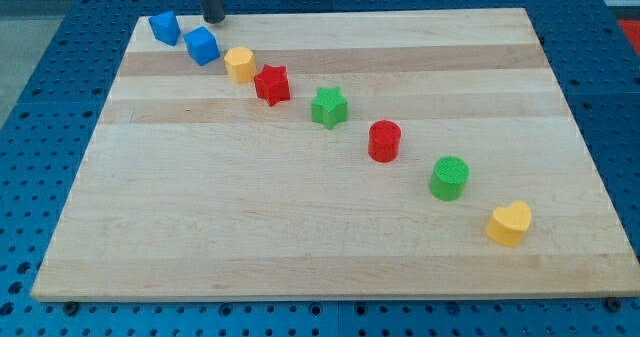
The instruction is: Nudge the triangle slightly
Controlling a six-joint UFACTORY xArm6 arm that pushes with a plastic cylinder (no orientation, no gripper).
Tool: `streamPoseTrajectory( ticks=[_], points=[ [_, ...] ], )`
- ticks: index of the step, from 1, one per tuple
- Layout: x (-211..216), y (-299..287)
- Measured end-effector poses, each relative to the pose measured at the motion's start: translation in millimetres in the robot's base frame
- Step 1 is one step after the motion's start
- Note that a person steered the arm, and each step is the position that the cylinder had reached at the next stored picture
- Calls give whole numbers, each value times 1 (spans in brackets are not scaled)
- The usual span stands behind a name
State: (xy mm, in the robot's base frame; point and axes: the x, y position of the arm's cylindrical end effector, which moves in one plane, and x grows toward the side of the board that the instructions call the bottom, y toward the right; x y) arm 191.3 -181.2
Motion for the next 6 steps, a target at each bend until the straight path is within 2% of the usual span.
streamPoseTrajectory(
  ticks=[5, 6],
  points=[
    [0, -120],
    [8, -123]
  ],
)
